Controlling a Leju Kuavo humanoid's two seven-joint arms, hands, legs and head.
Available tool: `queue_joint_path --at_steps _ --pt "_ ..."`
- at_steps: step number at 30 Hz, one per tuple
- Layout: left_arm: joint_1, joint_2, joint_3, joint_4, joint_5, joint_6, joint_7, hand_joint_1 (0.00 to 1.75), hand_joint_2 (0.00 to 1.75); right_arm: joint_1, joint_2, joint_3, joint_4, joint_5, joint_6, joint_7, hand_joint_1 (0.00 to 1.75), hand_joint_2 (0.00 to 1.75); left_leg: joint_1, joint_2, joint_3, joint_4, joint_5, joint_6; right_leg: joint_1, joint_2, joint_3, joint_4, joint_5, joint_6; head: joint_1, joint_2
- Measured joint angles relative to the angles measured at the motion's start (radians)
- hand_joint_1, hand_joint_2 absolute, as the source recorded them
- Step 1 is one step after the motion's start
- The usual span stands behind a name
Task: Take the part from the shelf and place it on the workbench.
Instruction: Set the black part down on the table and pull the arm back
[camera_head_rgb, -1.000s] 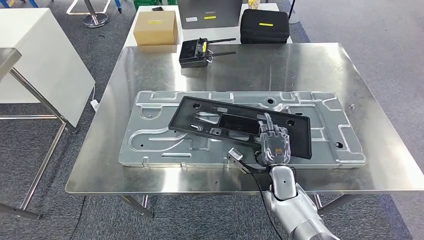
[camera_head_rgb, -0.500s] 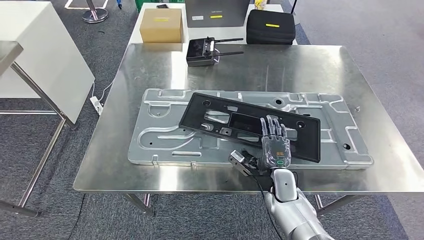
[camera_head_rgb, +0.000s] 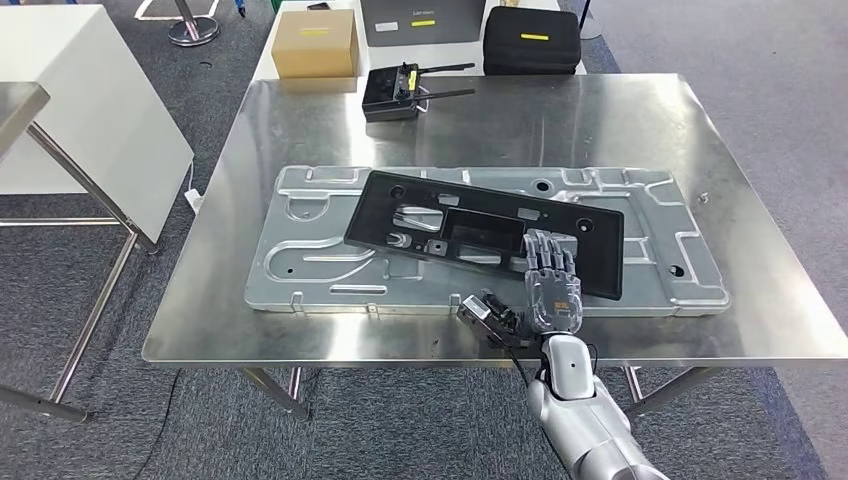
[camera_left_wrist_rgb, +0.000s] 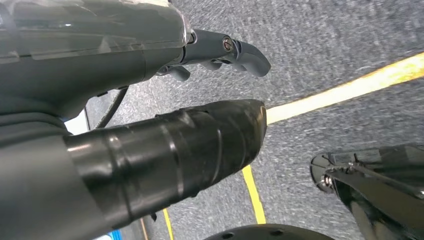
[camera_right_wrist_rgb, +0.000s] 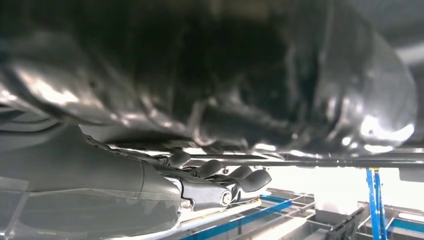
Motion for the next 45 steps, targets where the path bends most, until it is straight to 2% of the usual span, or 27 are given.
queue_joint_path --at_steps 2,6,8,10,11,12,13,14,15,17,19,21,22,24,26,27,29,31,33,34,36,37,39,41,42,43,45 --pt "-0.003 0.002 0.0 0.0 0.001 -0.001 -0.002 0.0 0.0 -0.002 0.003 -0.009 0.001 -0.006 0.0 -0.004 0.0 0.0 -0.004 -0.002 0.056 -0.098 0.026 0.008 0.001 0.0 -0.009 0.006 0.011 0.012 0.0 0.0" --pt "-0.004 0.002 0.0 0.0 0.002 -0.004 -0.003 0.0 0.0 -0.002 0.009 -0.019 0.001 0.003 0.0 -0.001 0.0 0.0 -0.009 -0.001 0.057 -0.122 0.057 0.037 0.0 0.003 -0.011 -0.001 0.03 0.037 0.003 0.0" --pt "-0.004 0.002 0.001 0.0 0.002 -0.008 -0.003 0.0 0.0 0.004 0.01 -0.027 -0.012 0.02 0.0 0.006 0.0 0.0 -0.007 0.003 0.042 -0.128 0.081 0.053 -0.003 0.005 -0.031 0.046 -0.028 0.046 0.003 0.0" --pt "-0.005 0.002 0.001 0.0 0.003 -0.011 -0.003 0.0 0.0 0.021 0.01 -0.04 -0.049 0.04 0.0 0.011 0.0 0.0 -0.007 0.005 0.018 -0.128 0.102 0.062 -0.004 0.005 -0.065 0.164 -0.135 0.052 0.003 0.0" --pt "-0.004 0.003 0.001 0.0 0.004 -0.011 -0.003 0.0 0.0 0.032 0.011 -0.047 -0.074 0.051 0.0 0.013 0.0 0.0 -0.009 0.005 0.004 -0.127 0.111 0.063 -0.004 0.005 -0.076 0.226 -0.172 0.054 0.003 0.0" --pt "-0.004 0.003 0.001 0.0 0.005 -0.012 -0.002 0.0 0.0 0.043 0.013 -0.056 -0.099 0.064 0.0 0.016 0.0 0.0 -0.01 0.005 -0.009 -0.125 0.119 0.062 -0.004 0.005 -0.076 0.268 -0.187 0.055 0.003 0.0" --pt "-0.004 0.003 0.001 0.0 0.005 -0.012 -0.002 0.0 0.0 0.053 0.015 -0.064 -0.122 0.076 0.0 0.02 0.0 0.0 -0.012 0.005 -0.022 -0.123 0.127 0.061 -0.004 0.005 -0.059 0.277 -0.181 0.054 0.003 0.0" --pt "-0.004 0.003 0.001 0.0 0.006 -0.012 -0.001 0.0 0.0 0.062 0.018 -0.071 -0.145 0.088 0.0 0.024 0.0 0.0 -0.013 0.005 -0.034 -0.121 0.135 0.059 -0.003 0.005 -0.023 0.247 -0.163 0.051 0.003 0.0" --pt "-0.003 0.002 0.001 0.0 0.006 -0.012 0.0 0.0 0.0 0.069 0.02 -0.078 -0.166 0.097 0.0 0.029 0.0 0.0 -0.014 0.005 -0.044 -0.12 0.142 0.057 -0.002 0.005 0.029 0.188 -0.143 0.045 0.003 0.0" --pt "-0.003 0.001 0.001 0.0 0.006 -0.012 0.0 0.0 0.0 0.075 0.025 -0.088 -0.208 0.105 0.0 0.034 0.0 0.0 -0.016 0.005 -0.057 -0.118 0.155 0.049 0.005 0.005 0.129 0.048 -0.131 0.031 0.003 0.0" --pt "-0.003 0.0 0.002 0.0 0.007 -0.012 0.001 0.0 0.0 0.079 0.029 -0.095 -0.241 0.106 0.0 0.037 0.0 0.0 -0.016 0.005 -0.061 -0.12 0.169 0.038 0.014 0.005 0.166 -0.017 -0.134 0.021 0.003 0.0" --pt "-0.002 0.0 0.002 0.0 0.008 -0.012 0.002 0.0 0.0 0.088 0.032 -0.101 -0.264 0.107 0.0 0.039 0.0 0.0 -0.013 0.004 -0.065 -0.123 0.178 0.026 0.013 0.003 0.159 -0.028 -0.116 0.01 0.004 0.0" --pt "-0.001 0.0 0.002 0.0 0.008 -0.012 0.002 0.0 0.0 0.091 0.034 -0.103 -0.273 0.108 0.0 0.039 0.0 0.0 -0.012 0.003 -0.073 -0.113 0.163 0.02 0.01 0.001 0.152 -0.032 -0.106 0.002 0.004 0.0" --pt "0.0 0.0 0.002 0.0 0.008 -0.012 0.003 0.0 0.0 0.097 0.038 -0.104 -0.287 0.108 0.0 0.04 0.0 0.0 -0.009 0.003 -0.1 -0.042 0.083 0.012 0.006 -0.002 0.13 -0.038 -0.082 -0.012 0.002 0.0" --pt "0.0 -0.001 0.002 0.0 0.009 -0.013 0.004 0.0 0.0 0.104 0.04 -0.105 -0.296 0.108 0.0 0.04 0.0 0.0 -0.006 0.003 -0.132 0.085 -0.005 0.004 0.007 -0.002 0.101 -0.036 -0.061 -0.016 0.001 0.0" --pt "0.0 -0.001 0.002 0.0 0.009 -0.013 0.004 0.0 0.0 0.108 0.041 -0.105 -0.299 0.108 0.0 0.04 0.0 0.0 -0.005 0.003 -0.137 0.136 -0.02 0.001 0.007 -0.003 0.086 -0.035 -0.049 -0.014 0.002 0.0" --pt "0.0 -0.001 0.002 0.0 0.009 -0.013 0.004 0.0 0.0 0.116 0.041 -0.106 -0.303 0.108 0.0 0.04 0.0 0.0 -0.002 0.003 -0.105 0.149 0.013 -0.005 0.006 -0.006 0.052 -0.028 -0.029 -0.01 0.002 0.0" --pt "-0.001 -0.001 0.002 0.0 0.009 -0.012 0.004 0.0 0.0 0.121 0.041 -0.109 -0.308 0.106 0.0 0.039 0.0 0.0 0.0 0.003 -0.009 0.035 0.053 -0.006 0.004 -0.006 0.021 -0.016 -0.012 -0.001 0.001 0.0" --pt "-0.003 -0.001 0.002 0.0 0.01 -0.012 0.004 0.0 0.0 0.128 0.041 -0.116 -0.316 0.094 0.0 0.028 0.0 0.0 -0.003 0.0 0.079 -0.094 0.04 0.002 0.004 -0.007 0.003 -0.004 0.002 0.011 0.002 0.0" --pt "-0.004 -0.001 0.003 0.0 0.011 -0.012 0.004 0.0 0.0 0.133 0.042 -0.124 -0.319 0.084 0.0 0.014 0.0 0.0 -0.006 -0.001 0.098 -0.127 0.028 0.008 0.005 -0.007 0.0 -0.002 0.01 0.017 0.002 0.0" --pt "-0.002 -0.002 0.004 0.0 0.012 -0.012 0.004 0.0 0.0 0.152 0.045 -0.148 -0.32 0.061 0.0 -0.025 0.0 0.0 -0.008 -0.001 0.09 -0.134 0.037 0.024 0.005 -0.008 -0.001 -0.005 0.024 0.03 0.003 0.0" --pt "-0.002 -0.004 0.005 0.0 0.012 -0.011 0.004 0.0 0.0 0.165 0.047 -0.167 -0.32 0.051 0.0 -0.045 0.0 0.0 -0.007 0.001 0.083 -0.135 0.047 0.033 0.003 -0.006 -0.006 0.001 0.014 0.036 0.003 0.0" --pt "-0.002 -0.007 0.007 0.0 0.013 -0.01 0.005 0.0 0.0 0.192 0.051 -0.213 -0.32 0.035 0.0 -0.08 0.0 0.0 -0.003 0.005 0.061 -0.138 0.072 0.05 0.0 -0.001 -0.03 0.062 -0.064 0.044 0.003 0.0" --pt "-0.001 -0.008 0.007 0.0 0.014 -0.008 0.005 0.0 0.0 0.216 0.056 -0.263 -0.32 0.023 0.0 -0.117 0.0 0.0 -0.006 0.007 0.029 -0.136 0.098 0.059 -0.002 0.001 -0.062 0.188 -0.166 0.05 0.003 0.0" --pt "-0.001 -0.008 0.008 0.0 0.016 -0.005 0.005 0.0 0.0 0.226 0.059 -0.287 -0.318 0.019 0.0 -0.138 0.0 0.0 -0.008 0.007 0.012 -0.135 0.111 0.06 -0.003 0.002 -0.069 0.244 -0.187 0.052 0.003 0.0" --pt "0.0 -0.008 0.009 0.0 0.019 -0.003 0.005 0.0 0.0 0.236 0.062 -0.314 -0.316 0.016 0.0 -0.16 0.0 0.0 -0.01 0.007 -0.006 -0.133 0.122 0.06 -0.003 0.002 -0.065 0.279 -0.184 0.052 0.003 0.0" --pt "0.001 -0.01 0.014 0.0 0.025 0.001 0.005 0.0 0.0 0.255 0.073 -0.379 -0.308 0.016 0.0 -0.214 0.0 0.0 -0.013 0.007 -0.04 -0.129 0.144 0.057 -0.002 0.002 -0.004 0.245 -0.136 0.046 0.003 0.0"
